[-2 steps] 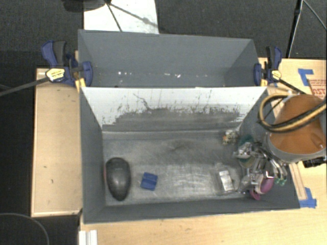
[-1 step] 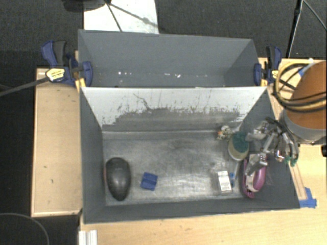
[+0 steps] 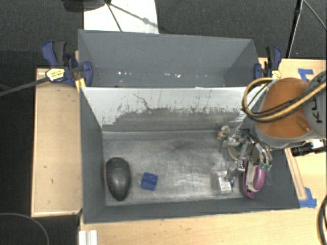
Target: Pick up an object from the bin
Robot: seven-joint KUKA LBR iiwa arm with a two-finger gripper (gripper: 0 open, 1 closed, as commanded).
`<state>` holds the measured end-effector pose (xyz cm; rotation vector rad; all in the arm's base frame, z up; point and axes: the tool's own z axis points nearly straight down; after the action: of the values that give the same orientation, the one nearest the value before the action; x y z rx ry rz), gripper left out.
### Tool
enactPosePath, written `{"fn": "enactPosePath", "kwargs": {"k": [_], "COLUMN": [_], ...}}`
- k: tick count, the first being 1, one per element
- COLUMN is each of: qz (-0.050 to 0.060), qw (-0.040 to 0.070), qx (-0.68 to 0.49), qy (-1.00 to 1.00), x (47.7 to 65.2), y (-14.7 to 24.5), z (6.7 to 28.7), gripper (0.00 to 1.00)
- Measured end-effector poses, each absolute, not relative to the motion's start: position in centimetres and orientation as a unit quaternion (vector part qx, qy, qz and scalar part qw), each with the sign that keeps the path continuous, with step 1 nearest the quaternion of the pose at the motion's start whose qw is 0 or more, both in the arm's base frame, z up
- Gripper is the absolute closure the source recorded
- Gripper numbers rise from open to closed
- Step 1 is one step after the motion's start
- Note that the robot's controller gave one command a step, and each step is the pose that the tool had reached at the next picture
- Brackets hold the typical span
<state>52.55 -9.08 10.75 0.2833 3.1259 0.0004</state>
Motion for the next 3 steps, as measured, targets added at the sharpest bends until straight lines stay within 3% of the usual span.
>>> {"fn": "enactPosePath", "kwargs": {"k": [1,2,3], "qz": [0.01,0.0,0.001], "qw": [0.01,0.005,0.015], "qx": [0.044,0.119,0.076], "qy": [0.999,0.993,0.997], "x": [49.7,49.6,54.3], "y": [-13.9,-11.7,-11.3], "z": [8.0,20.5,7.7], "gripper": [0.0,0.0,0.0]}}
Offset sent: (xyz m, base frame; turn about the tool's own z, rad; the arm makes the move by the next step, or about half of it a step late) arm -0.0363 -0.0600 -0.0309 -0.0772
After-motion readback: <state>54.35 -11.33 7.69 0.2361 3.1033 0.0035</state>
